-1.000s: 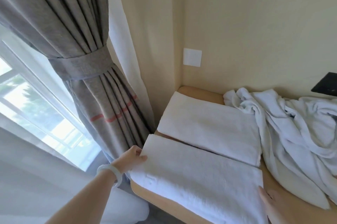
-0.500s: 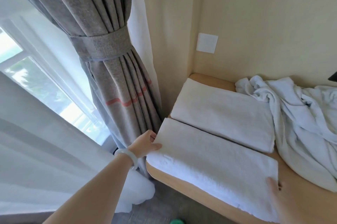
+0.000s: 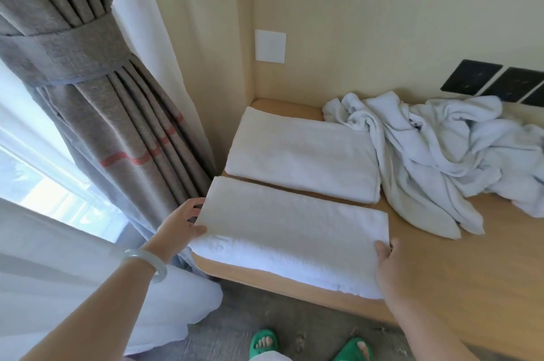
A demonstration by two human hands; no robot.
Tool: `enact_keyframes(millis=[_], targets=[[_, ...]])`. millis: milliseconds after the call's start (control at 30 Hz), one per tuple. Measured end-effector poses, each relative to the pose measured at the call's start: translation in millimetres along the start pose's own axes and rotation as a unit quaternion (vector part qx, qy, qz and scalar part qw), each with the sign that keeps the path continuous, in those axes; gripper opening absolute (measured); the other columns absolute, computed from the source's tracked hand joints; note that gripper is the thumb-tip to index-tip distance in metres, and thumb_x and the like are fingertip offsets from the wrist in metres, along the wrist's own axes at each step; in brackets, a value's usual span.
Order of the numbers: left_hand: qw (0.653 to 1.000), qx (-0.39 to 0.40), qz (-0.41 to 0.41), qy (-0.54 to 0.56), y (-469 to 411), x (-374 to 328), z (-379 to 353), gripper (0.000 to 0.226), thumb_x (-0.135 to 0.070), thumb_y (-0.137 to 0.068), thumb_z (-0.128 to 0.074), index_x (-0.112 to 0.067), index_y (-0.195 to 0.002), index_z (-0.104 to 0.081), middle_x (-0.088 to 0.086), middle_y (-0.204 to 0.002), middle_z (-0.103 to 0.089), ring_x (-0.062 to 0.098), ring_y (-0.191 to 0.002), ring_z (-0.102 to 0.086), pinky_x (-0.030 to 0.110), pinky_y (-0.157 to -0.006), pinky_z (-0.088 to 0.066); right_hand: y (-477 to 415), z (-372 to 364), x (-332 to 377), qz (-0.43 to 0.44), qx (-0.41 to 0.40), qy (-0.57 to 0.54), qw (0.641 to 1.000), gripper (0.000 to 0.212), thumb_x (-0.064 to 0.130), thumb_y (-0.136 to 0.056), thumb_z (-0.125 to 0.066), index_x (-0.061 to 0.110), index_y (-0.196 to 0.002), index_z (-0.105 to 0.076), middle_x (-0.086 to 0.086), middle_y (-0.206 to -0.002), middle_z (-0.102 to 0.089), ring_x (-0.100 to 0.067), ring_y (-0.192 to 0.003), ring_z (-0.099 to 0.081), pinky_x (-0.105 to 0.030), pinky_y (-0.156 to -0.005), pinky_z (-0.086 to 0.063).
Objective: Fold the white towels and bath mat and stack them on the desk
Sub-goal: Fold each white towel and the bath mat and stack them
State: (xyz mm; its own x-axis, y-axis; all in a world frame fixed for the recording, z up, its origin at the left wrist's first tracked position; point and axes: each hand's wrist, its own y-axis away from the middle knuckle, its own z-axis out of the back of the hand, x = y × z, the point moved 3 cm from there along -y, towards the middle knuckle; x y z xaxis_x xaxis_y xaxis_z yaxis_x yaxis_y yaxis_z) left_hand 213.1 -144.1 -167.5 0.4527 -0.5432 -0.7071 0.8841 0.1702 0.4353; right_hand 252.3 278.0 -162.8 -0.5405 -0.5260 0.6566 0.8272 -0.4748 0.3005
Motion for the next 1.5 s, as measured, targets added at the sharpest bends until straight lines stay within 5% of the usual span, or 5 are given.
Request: enact_keyframes(millis=[533, 733, 933, 1200, 1500], targets=[[0.993, 0.012, -0.062, -0.099, 18, -7, -8, 0.071, -0.001, -0.094, -0.053, -0.041, -0.147, -0.029, 0.001, -0.143, -0.041, 0.016, -0.100, -0.057, 0.013, -0.064, -0.047, 9, -5, -7, 0.027, -0.018, -0.030, 0.999, 0.032, 0.026, -0.100, -0.045, 0.006, -0.125, -0.045, -0.005, -0.093, -0.057, -0.021, -0.074, -0.058, -0.035, -0.057, -0.045], [0.969, -0.059, -0.065, -0.232, 13, -38, -27, 0.069, -0.025, -0.100, -0.045, -0.024, -0.156, -0.005, 0.001, -0.163, -0.004, 0.028, -0.148, -0.011, 0.045, -0.120, -0.020, 15, -15, 29, 0.164, -0.098, 0.219, 0.957, 0.055, 0.027, -0.096, -0.050, 0.001, -0.143, -0.036, -0.020, -0.141, -0.046, -0.037, -0.128, -0.046, -0.049, -0.101, -0.042], [0.980, -0.019, -0.015, -0.198, -3, -33, -52, 0.077, -0.048, -0.099, -0.036, -0.020, -0.154, 0.011, 0.002, -0.161, -0.009, 0.027, -0.145, -0.019, 0.046, -0.117, -0.023, 16, -76, 33, 0.288, 0.034, 0.336, 0.896, 0.077, 0.061, -0.087, 0.020, 0.024, -0.152, 0.002, -0.002, -0.161, 0.003, -0.022, -0.148, 0.005, -0.043, -0.121, 0.001], [0.862, -0.067, -0.328, -0.380, 21, -76, -108, 0.064, -0.045, -0.099, -0.024, -0.014, -0.155, -0.016, 0.009, -0.163, -0.008, 0.030, -0.149, -0.009, 0.049, -0.116, -0.013, 30, -102, 68, 0.306, 0.049, 0.348, 0.885, 0.067, 0.053, -0.100, -0.009, 0.015, -0.147, -0.035, -0.010, -0.154, -0.033, -0.031, -0.142, -0.030, -0.052, -0.111, -0.013], [0.863, -0.004, -0.290, -0.413, 9, -54, -111, 0.065, -0.063, -0.097, -0.011, -0.041, -0.149, 0.022, -0.012, -0.157, 0.028, 0.019, -0.144, 0.030, 0.055, -0.114, 0.015, 11, -89, 26, 0.264, 0.016, 0.363, 0.893, 0.066, 0.060, -0.097, -0.010, 0.026, -0.153, -0.020, -0.004, -0.160, -0.019, -0.025, -0.147, -0.015, -0.054, -0.114, -0.005]])
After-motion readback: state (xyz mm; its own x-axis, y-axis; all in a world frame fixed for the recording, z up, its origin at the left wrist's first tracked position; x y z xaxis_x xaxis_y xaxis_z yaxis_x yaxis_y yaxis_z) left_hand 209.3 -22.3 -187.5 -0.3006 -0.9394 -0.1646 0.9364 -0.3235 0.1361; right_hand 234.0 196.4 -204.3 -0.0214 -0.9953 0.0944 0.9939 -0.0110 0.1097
